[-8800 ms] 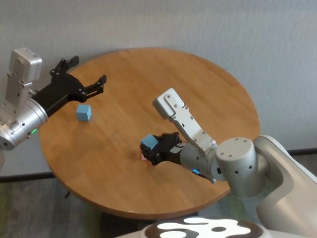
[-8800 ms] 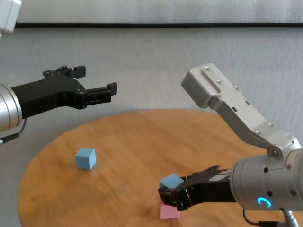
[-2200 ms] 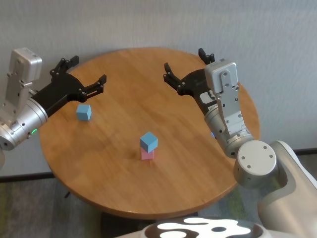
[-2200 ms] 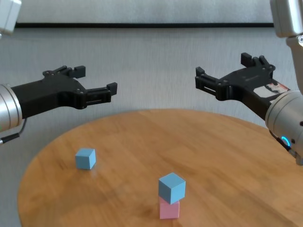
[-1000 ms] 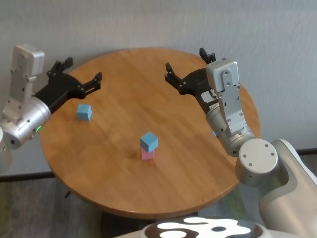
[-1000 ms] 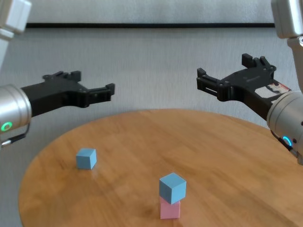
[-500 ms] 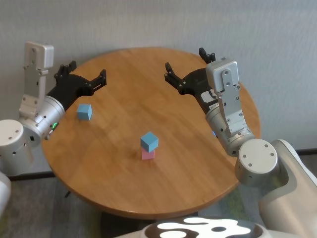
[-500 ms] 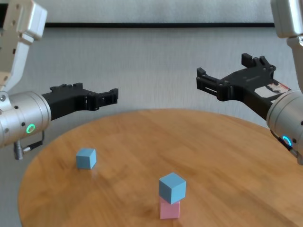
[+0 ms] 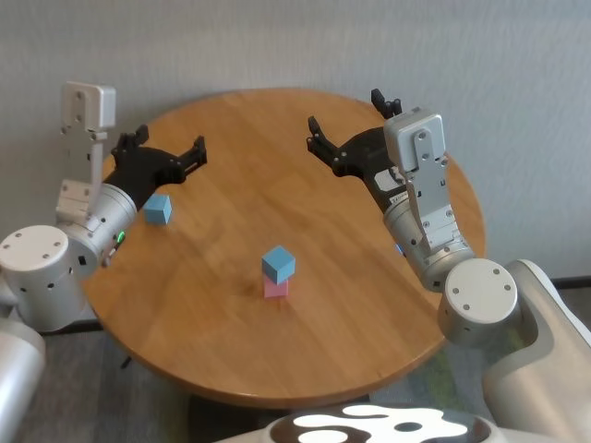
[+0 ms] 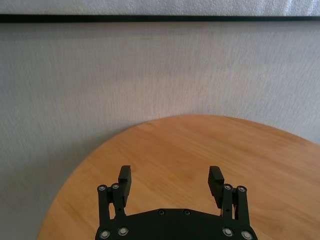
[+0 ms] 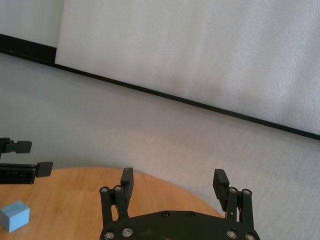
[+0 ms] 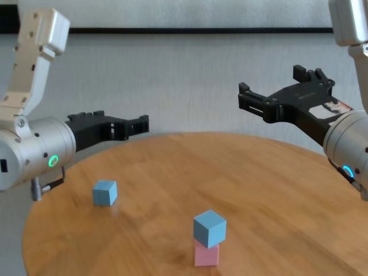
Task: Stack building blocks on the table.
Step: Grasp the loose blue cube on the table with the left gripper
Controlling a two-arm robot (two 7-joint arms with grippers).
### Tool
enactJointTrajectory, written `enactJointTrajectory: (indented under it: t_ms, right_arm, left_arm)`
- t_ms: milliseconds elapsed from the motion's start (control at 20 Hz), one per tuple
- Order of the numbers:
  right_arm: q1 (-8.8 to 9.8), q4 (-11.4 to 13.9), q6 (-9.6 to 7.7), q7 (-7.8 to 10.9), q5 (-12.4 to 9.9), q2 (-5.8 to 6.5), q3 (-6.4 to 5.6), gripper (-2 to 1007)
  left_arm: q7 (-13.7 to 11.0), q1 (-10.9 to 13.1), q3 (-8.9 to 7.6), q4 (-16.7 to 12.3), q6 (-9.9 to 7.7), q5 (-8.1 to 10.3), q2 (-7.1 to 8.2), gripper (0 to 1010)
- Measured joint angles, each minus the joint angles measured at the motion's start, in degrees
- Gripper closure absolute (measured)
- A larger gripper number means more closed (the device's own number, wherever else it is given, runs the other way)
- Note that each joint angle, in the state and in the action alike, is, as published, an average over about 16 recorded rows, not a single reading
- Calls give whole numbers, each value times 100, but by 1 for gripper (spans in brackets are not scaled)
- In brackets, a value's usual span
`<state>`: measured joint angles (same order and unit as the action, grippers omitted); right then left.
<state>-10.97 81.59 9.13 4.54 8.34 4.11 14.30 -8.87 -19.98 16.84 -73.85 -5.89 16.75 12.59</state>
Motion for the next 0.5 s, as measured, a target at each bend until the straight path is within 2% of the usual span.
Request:
enactJointTrajectory:
  t_ms: [300, 500]
  right_arm:
    - [1, 2, -2, 0, 0, -1, 0, 0]
    - [2, 3, -2, 0, 0, -1, 0, 0]
  left_arm:
    - [191, 182, -77, -137, -317, -89, -80, 10]
    - [260, 317, -145, -193, -451, -108, -129, 10]
